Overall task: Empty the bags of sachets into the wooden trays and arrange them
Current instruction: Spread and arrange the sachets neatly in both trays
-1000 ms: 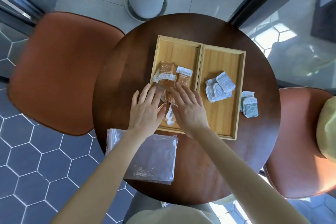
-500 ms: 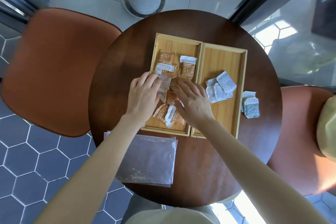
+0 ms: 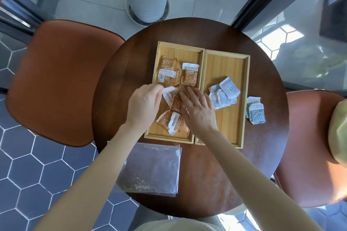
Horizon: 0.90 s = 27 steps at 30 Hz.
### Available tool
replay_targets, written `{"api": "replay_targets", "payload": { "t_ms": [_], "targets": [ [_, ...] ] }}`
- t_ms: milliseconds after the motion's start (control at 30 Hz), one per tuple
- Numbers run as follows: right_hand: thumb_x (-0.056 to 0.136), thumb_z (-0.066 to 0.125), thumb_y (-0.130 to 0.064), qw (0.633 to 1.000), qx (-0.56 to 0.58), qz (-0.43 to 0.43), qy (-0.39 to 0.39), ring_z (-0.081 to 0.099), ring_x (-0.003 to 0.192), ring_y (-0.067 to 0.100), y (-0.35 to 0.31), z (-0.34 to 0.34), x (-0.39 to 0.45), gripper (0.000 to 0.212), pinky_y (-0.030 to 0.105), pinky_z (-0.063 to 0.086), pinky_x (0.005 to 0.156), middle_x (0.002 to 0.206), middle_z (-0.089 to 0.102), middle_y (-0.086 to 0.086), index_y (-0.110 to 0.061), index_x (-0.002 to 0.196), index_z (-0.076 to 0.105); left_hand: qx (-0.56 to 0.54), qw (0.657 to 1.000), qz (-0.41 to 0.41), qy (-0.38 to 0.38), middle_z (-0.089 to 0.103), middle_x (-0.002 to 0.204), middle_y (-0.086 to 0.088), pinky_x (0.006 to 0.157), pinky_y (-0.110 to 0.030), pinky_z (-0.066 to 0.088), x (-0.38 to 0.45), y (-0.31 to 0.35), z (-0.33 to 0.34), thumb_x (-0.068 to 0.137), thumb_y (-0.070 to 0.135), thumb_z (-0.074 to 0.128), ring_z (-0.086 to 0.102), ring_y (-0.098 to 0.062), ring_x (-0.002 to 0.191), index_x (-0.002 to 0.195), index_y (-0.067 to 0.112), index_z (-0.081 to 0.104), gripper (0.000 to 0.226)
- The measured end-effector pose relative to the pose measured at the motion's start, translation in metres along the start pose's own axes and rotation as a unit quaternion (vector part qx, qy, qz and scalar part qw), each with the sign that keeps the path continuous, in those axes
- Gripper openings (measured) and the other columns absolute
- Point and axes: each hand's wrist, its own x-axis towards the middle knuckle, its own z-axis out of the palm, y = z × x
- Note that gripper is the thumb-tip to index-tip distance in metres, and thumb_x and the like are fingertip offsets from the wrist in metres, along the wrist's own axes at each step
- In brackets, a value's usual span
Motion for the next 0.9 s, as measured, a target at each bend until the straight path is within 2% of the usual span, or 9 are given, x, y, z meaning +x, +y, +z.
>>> {"api": "replay_targets", "payload": {
  "t_ms": [100, 200, 267, 400, 533, 633, 733, 800, 900],
  "targets": [
    [0.086, 0.057, -0.023, 1.000, 0.002, 0.003, -0.005, 0.040, 0.132, 0.033, 0.000, 0.002, -0.001, 0.051, 0.050, 0.030, 0.107, 0.142, 0.045, 0.013, -0.015, 0.135, 0.043, -0.093, 0.987, -0.132, -0.015, 0.068, 0.111, -0.018, 0.058, -0.005, 0.045, 0.001, 0.002, -0.001, 0.092, 0.017, 0.052, 0.068, -0.024, 0.092, 0.106, 0.001, 0.064, 0.025],
    [0.089, 0.053, -0.022, 1.000, 0.015, 0.004, -0.012, 0.033, 0.135, 0.032, 0.000, 0.002, -0.001, 0.051, 0.049, 0.025, 0.110, 0.146, 0.039, 0.013, -0.016, 0.138, 0.039, -0.150, 0.960, -0.236, -0.026, 0.066, 0.116, -0.017, 0.047, -0.003, 0.045, 0.000, -0.002, 0.006, 0.091, 0.016, 0.054, 0.066, -0.012, 0.073, 0.114, 0.003, 0.061, 0.027],
    [0.092, 0.048, -0.023, 1.000, 0.018, -0.001, -0.026, 0.027, 0.139, 0.030, 0.001, 0.000, -0.001, 0.051, 0.048, 0.019, 0.113, 0.150, 0.033, 0.011, -0.017, 0.140, 0.034, -0.120, 0.968, -0.218, -0.010, 0.067, 0.115, -0.015, 0.054, -0.008, 0.048, -0.005, -0.004, 0.009, 0.088, 0.015, 0.058, 0.069, -0.017, 0.081, 0.119, 0.005, 0.060, 0.032],
    [0.095, 0.041, -0.026, 0.999, 0.019, 0.000, -0.049, 0.017, 0.142, 0.026, 0.001, -0.002, 0.000, 0.051, 0.045, 0.010, 0.115, 0.154, 0.023, 0.007, -0.020, 0.144, 0.026, -0.052, 0.988, -0.142, -0.015, 0.062, 0.122, -0.015, 0.083, -0.028, 0.051, -0.012, -0.004, 0.016, 0.084, 0.012, 0.064, 0.061, -0.026, 0.111, 0.126, 0.006, 0.054, 0.044],
    [0.087, 0.057, -0.021, 1.000, 0.024, 0.017, 0.006, 0.041, 0.130, 0.032, -0.004, 0.000, -0.004, 0.048, 0.046, 0.032, 0.107, 0.141, 0.047, 0.013, -0.010, 0.132, 0.045, -0.006, 0.996, -0.089, -0.028, 0.051, 0.132, -0.019, 0.096, -0.040, 0.047, -0.005, 0.001, 0.022, 0.084, 0.004, 0.063, 0.051, -0.030, 0.122, 0.134, 0.009, 0.046, 0.053],
    [0.085, 0.058, -0.023, 0.996, 0.040, 0.016, 0.077, 0.053, 0.116, 0.031, -0.008, 0.001, -0.010, 0.037, 0.044, 0.045, 0.095, 0.125, 0.060, 0.012, -0.013, 0.121, 0.056, 0.054, 0.997, -0.053, -0.009, 0.053, 0.132, -0.019, 0.097, -0.045, 0.044, 0.003, 0.000, 0.023, 0.082, 0.003, 0.064, 0.050, -0.034, 0.121, 0.125, 0.008, 0.056, 0.044],
    [0.087, 0.046, -0.023, 0.991, 0.056, 0.001, 0.122, 0.047, 0.109, 0.024, -0.005, -0.001, -0.017, 0.029, 0.041, 0.046, 0.087, 0.112, 0.066, 0.009, -0.014, 0.108, 0.064, 0.116, 0.993, -0.032, -0.008, 0.065, 0.117, -0.017, 0.082, -0.045, 0.050, 0.005, 0.002, 0.020, 0.084, 0.009, 0.062, 0.058, -0.035, 0.106, 0.112, 0.007, 0.065, 0.028],
    [0.088, 0.043, -0.024, 0.993, 0.063, -0.018, 0.100, 0.050, 0.107, 0.023, 0.006, 0.002, -0.029, 0.031, 0.037, 0.039, 0.090, 0.111, 0.067, 0.007, -0.013, 0.108, 0.064, 0.125, 0.991, -0.013, -0.042, 0.064, 0.119, -0.017, 0.079, -0.044, 0.050, -0.003, 0.014, 0.029, 0.089, 0.016, 0.054, 0.059, -0.035, 0.105, 0.117, 0.007, 0.061, 0.031],
    [0.090, 0.037, -0.032, 0.999, 0.021, -0.043, 0.026, 0.055, 0.117, 0.026, 0.007, 0.007, -0.038, 0.043, 0.042, 0.040, 0.099, 0.124, 0.062, 0.007, -0.011, 0.122, 0.057, 0.152, 0.980, -0.017, -0.128, 0.048, 0.138, -0.018, 0.090, -0.046, 0.046, -0.015, 0.019, 0.037, 0.094, 0.031, 0.044, 0.047, -0.034, 0.123, 0.134, 0.010, 0.045, 0.045]
  ]
}}
